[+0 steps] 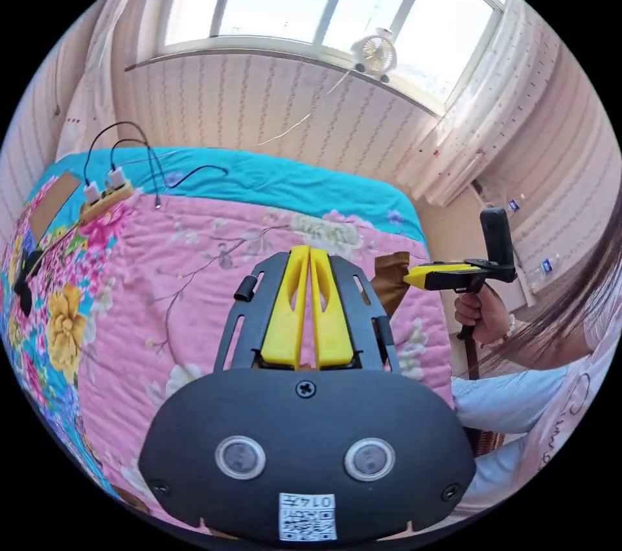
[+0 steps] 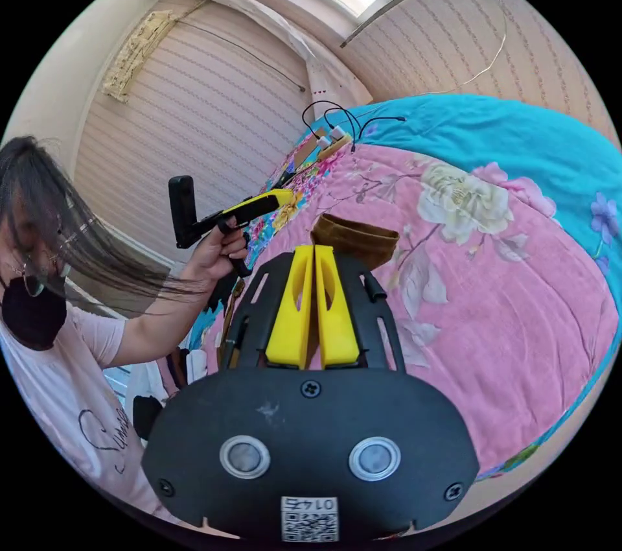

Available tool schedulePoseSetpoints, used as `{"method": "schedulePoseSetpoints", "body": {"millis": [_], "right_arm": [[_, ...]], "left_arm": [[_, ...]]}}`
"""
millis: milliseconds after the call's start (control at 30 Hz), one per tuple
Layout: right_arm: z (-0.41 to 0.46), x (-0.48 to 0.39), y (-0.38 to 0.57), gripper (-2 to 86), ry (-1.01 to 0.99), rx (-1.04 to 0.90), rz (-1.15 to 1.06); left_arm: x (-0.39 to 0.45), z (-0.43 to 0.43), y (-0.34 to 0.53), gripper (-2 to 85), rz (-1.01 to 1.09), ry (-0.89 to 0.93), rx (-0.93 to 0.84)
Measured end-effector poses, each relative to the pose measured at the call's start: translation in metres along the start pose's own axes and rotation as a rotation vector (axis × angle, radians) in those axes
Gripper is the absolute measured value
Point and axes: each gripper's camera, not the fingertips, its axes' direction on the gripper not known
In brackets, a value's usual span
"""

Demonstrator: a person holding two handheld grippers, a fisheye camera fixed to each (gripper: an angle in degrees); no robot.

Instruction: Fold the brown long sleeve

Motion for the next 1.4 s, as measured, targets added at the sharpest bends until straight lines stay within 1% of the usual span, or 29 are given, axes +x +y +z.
{"method": "schedulePoseSetpoints", "body": {"millis": [67,133,200,267,333,367,433,467,500,600,667,700,767,833,967,1033,1067,1167,1267,1400], "right_arm": [[-0.053,0.010,0.017,-0.2,0.036,0.058,0.045],[-0.085,0.020,0.032,-0.2,0.082,0.078,0.090],[-0.109,0.036,0.050,-0.1,0.130,0.069,0.145],[-0.122,0.067,0.077,0.0,0.226,0.000,0.257],[-0.123,0.090,0.095,0.2,0.235,-0.065,0.355],[-0.123,0.102,0.105,0.4,0.216,-0.101,0.415],[-0.125,0.111,0.115,0.9,0.207,-0.123,0.474],[-0.129,0.111,0.117,1.4,0.240,-0.115,0.488],[-0.132,0.110,0.116,1.7,0.261,-0.109,0.487],[-0.131,0.096,0.091,3.6,0.354,-0.087,0.361],[-0.108,0.091,0.059,6.7,0.397,-0.120,0.245],[-0.099,0.092,0.052,7.2,0.392,-0.135,0.223],[-0.060,0.102,0.033,6.9,0.386,-0.258,0.173],[-0.041,0.108,0.031,2.9,0.423,-0.321,0.188],[-0.047,0.097,0.021,1.0,0.387,-0.228,0.164],[-0.047,0.095,0.014,0.7,0.356,-0.198,0.156],[-0.044,0.094,0.008,0.5,0.347,-0.186,0.150],[-0.027,0.092,-0.008,0.4,0.364,-0.176,0.120],[-0.003,0.097,-0.023,0.3,0.381,-0.204,0.133],[0.035,0.110,-0.031,0.3,0.406,-0.252,0.149]], "left_arm": [[0.022,0.020,-0.025,-1.0,0.060,0.063,-0.026],[0.040,0.040,-0.038,-1.0,0.106,0.114,-0.066],[0.058,0.062,-0.038,-0.9,0.141,0.152,-0.141],[0.068,0.074,-0.026,-0.8,0.150,0.165,-0.211],[0.077,0.080,-0.008,-0.5,0.177,0.145,-0.273],[0.082,0.082,0.006,-0.3,0.198,0.100,-0.326],[0.086,0.084,0.033,1.8,0.207,0.022,-0.438],[0.086,0.083,0.040,2.6,0.201,0.014,-0.458],[0.084,0.078,0.052,3.6,0.180,0.001,-0.486],[0.072,0.057,0.081,4.8,0.092,-0.066,-0.531],[0.060,0.045,0.097,5.5,0.021,-0.116,-0.553],[0.050,0.039,0.108,5.9,-0.032,-0.140,-0.564],[0.039,0.037,0.124,6.2,-0.075,-0.171,-0.587],[0.030,0.048,0.145,6.0,-0.103,-0.205,-0.646],[0.022,0.048,0.159,3.1,-0.164,-0.152,-0.612],[0.020,0.039,0.159,0.0,-0.179,-0.157,-0.567],[0.020,0.037,0.158,-0.3,-0.174,-0.164,-0.558],[0.023,0.021,0.153,-0.8,-0.155,-0.228,-0.496],[0.014,0.007,0.151,-0.9,-0.194,-0.247,-0.429],[0.003,0.015,0.172,-0.8,-0.252,-0.275,-0.446]]}}
